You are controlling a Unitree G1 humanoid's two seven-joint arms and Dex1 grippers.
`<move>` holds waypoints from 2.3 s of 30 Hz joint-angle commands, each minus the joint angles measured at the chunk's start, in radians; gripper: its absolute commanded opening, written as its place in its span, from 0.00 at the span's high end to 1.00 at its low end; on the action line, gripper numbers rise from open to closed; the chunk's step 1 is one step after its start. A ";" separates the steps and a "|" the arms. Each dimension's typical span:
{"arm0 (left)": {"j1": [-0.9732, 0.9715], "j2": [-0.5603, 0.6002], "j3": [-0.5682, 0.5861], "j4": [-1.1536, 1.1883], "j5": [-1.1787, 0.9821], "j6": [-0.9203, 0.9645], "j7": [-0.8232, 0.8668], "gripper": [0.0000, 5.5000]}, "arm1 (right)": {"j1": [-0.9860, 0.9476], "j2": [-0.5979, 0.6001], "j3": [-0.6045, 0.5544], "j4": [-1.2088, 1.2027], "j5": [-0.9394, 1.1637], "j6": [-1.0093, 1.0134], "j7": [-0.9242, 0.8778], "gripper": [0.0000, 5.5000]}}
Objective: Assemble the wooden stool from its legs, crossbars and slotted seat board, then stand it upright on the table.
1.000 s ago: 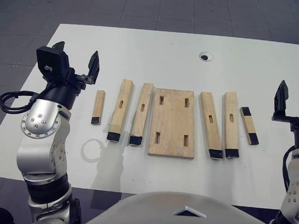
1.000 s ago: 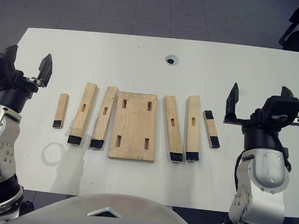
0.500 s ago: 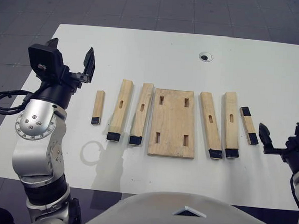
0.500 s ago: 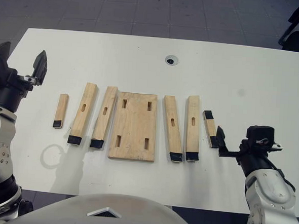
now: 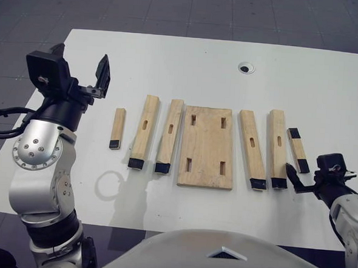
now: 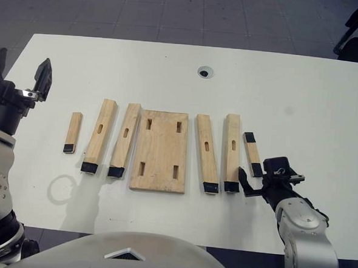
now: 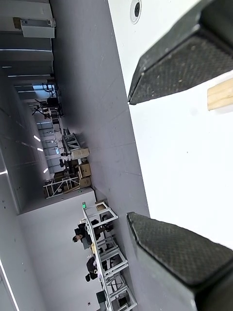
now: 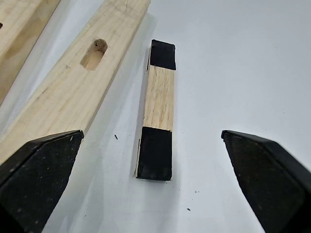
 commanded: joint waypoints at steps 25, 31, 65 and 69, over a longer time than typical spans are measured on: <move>-0.001 0.023 0.027 -0.026 -0.022 0.023 -0.006 0.26 | -0.070 -0.075 0.077 0.111 -0.066 0.060 0.042 0.05; 0.003 0.026 0.037 -0.041 -0.030 0.034 -0.004 0.26 | -0.147 -0.058 0.115 0.214 -0.029 0.131 0.074 0.05; -0.018 0.044 0.042 -0.051 -0.052 0.060 -0.001 0.26 | -0.117 0.015 0.115 0.226 0.062 0.134 0.050 0.76; -0.019 0.038 0.036 -0.044 -0.056 0.064 -0.001 0.26 | -0.153 0.023 0.059 0.195 0.055 0.113 0.013 0.76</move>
